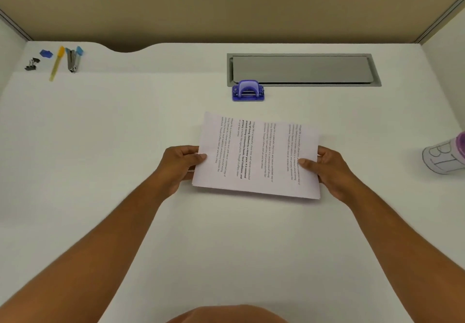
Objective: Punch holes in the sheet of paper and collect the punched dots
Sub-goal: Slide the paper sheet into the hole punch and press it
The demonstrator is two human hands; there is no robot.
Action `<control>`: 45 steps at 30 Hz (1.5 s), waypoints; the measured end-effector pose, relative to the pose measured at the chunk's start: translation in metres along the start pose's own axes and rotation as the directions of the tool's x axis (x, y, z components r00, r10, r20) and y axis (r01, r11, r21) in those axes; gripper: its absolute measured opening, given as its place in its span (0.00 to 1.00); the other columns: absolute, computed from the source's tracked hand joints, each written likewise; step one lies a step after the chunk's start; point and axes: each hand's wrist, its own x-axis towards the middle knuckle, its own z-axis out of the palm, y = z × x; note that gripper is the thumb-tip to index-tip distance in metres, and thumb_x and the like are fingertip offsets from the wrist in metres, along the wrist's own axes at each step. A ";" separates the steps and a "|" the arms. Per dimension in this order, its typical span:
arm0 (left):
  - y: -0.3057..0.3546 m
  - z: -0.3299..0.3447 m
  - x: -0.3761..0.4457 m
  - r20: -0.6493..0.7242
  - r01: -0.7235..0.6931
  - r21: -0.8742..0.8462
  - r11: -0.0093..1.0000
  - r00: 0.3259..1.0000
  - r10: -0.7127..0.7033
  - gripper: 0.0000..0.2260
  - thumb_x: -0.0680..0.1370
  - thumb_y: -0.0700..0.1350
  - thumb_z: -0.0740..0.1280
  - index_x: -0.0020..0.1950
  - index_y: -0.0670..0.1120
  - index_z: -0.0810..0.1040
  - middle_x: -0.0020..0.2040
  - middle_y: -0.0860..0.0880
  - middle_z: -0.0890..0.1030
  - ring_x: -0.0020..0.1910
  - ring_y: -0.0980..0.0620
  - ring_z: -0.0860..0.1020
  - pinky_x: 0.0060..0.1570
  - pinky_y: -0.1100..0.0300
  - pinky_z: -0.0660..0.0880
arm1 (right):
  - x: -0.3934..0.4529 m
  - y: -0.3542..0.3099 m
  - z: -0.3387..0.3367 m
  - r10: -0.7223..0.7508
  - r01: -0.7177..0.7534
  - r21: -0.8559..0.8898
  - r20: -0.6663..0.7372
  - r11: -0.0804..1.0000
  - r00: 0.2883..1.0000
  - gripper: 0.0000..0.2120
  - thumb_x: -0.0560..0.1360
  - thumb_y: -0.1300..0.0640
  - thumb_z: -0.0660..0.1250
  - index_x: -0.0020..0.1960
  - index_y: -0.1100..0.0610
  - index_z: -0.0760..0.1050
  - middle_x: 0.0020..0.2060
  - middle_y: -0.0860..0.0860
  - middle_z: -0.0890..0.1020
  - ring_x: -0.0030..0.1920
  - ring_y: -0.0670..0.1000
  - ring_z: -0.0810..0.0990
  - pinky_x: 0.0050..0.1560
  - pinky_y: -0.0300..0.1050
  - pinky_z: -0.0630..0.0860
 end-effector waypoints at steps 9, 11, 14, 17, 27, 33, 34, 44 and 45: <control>0.009 0.007 0.037 -0.105 -0.025 -0.034 0.999 0.994 0.021 0.10 0.81 0.37 0.73 0.62 0.40 0.86 0.52 0.44 0.90 0.48 0.45 0.90 0.42 0.54 0.87 | 0.057 -0.023 0.009 -0.131 0.091 -0.192 -0.207 0.977 0.970 0.16 0.74 0.62 0.78 0.60 0.56 0.79 0.49 0.51 0.88 0.46 0.45 0.87 0.46 0.38 0.81; 0.009 0.008 0.045 -0.118 -0.025 -0.042 0.999 0.993 0.020 0.10 0.81 0.37 0.73 0.62 0.41 0.86 0.52 0.45 0.91 0.48 0.46 0.90 0.41 0.54 0.87 | 0.065 -0.023 0.010 -0.142 0.093 -0.209 -0.237 0.974 0.961 0.17 0.74 0.60 0.79 0.59 0.53 0.79 0.48 0.50 0.88 0.45 0.44 0.87 0.45 0.38 0.80; 0.010 0.010 0.054 -0.133 -0.026 -0.053 0.998 0.991 0.019 0.10 0.81 0.37 0.73 0.62 0.42 0.86 0.51 0.46 0.91 0.47 0.47 0.90 0.41 0.55 0.86 | 0.074 -0.021 0.011 -0.139 0.082 -0.218 -0.261 0.973 0.955 0.18 0.74 0.60 0.79 0.61 0.54 0.79 0.49 0.51 0.88 0.47 0.49 0.88 0.51 0.45 0.83; 0.010 0.013 0.062 -0.133 -0.027 -0.062 0.998 0.991 0.019 0.10 0.81 0.37 0.73 0.62 0.42 0.87 0.51 0.46 0.91 0.47 0.47 0.90 0.41 0.56 0.86 | 0.081 -0.021 0.010 -0.150 0.081 -0.240 -0.286 0.967 0.947 0.19 0.73 0.59 0.80 0.62 0.55 0.79 0.50 0.52 0.88 0.48 0.51 0.88 0.54 0.49 0.83; 0.014 0.019 0.075 -0.160 -0.012 -0.076 0.997 0.987 -0.001 0.12 0.81 0.37 0.73 0.65 0.41 0.85 0.55 0.45 0.90 0.49 0.47 0.90 0.45 0.53 0.87 | 0.099 -0.027 0.006 -0.171 0.075 -0.298 -0.310 0.952 0.935 0.21 0.74 0.57 0.80 0.64 0.56 0.79 0.55 0.54 0.87 0.51 0.55 0.87 0.55 0.51 0.83; 0.016 0.019 0.076 -0.160 -0.019 -0.080 0.997 0.987 0.006 0.13 0.81 0.36 0.73 0.67 0.41 0.85 0.56 0.45 0.90 0.50 0.47 0.90 0.47 0.53 0.87 | 0.105 -0.028 0.006 -0.164 0.072 -0.287 -0.312 0.955 0.936 0.20 0.73 0.57 0.80 0.63 0.55 0.79 0.52 0.52 0.88 0.49 0.53 0.88 0.54 0.51 0.84; 0.017 0.020 0.076 -0.163 -0.021 -0.077 0.997 0.987 0.008 0.14 0.81 0.36 0.73 0.67 0.41 0.84 0.56 0.45 0.90 0.51 0.46 0.90 0.48 0.52 0.87 | 0.105 -0.028 0.005 -0.161 0.072 -0.279 -0.312 0.958 0.936 0.20 0.73 0.57 0.80 0.63 0.55 0.79 0.51 0.52 0.88 0.49 0.53 0.88 0.54 0.51 0.84; 0.020 0.022 0.077 -0.194 -0.030 -0.062 0.998 0.981 0.017 0.14 0.81 0.36 0.73 0.66 0.41 0.85 0.56 0.45 0.90 0.52 0.45 0.89 0.52 0.50 0.87 | 0.109 -0.031 0.005 -0.126 0.054 -0.218 -0.331 0.974 0.935 0.19 0.71 0.57 0.81 0.59 0.55 0.81 0.49 0.54 0.88 0.49 0.56 0.88 0.54 0.52 0.84; 0.021 0.022 0.078 -0.194 -0.027 -0.062 0.998 0.981 0.015 0.13 0.81 0.36 0.73 0.66 0.41 0.85 0.56 0.45 0.90 0.51 0.45 0.90 0.52 0.50 0.87 | 0.109 -0.032 0.005 -0.127 0.055 -0.213 -0.340 0.975 0.932 0.18 0.70 0.56 0.82 0.58 0.55 0.81 0.49 0.54 0.88 0.49 0.56 0.88 0.54 0.52 0.84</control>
